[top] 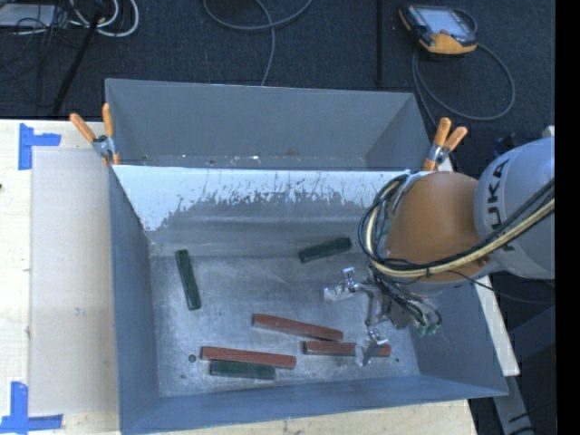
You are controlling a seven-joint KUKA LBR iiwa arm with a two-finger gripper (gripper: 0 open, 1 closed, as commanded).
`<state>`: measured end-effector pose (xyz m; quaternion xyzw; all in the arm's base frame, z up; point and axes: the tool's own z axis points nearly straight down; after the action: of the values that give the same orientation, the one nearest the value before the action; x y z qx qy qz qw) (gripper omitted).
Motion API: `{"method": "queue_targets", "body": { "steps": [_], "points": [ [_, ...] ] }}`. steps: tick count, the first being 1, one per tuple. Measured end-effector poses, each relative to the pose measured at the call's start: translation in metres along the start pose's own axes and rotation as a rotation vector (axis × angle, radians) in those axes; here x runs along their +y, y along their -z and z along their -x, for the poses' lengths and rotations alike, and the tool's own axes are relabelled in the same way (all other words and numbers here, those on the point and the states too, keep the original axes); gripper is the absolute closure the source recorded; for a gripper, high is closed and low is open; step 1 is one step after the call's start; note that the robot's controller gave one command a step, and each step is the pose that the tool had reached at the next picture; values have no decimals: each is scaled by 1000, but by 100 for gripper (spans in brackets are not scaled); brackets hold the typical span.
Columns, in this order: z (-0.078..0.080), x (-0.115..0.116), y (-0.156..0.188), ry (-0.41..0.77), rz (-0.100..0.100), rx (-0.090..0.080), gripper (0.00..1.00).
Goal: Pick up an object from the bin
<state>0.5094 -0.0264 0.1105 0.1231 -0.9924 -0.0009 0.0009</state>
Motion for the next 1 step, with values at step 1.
{"method": "queue_targets", "body": {
  "steps": [1],
  "points": [
    [1, 2, -40, 55, -3, -5, 0]
  ]
}}
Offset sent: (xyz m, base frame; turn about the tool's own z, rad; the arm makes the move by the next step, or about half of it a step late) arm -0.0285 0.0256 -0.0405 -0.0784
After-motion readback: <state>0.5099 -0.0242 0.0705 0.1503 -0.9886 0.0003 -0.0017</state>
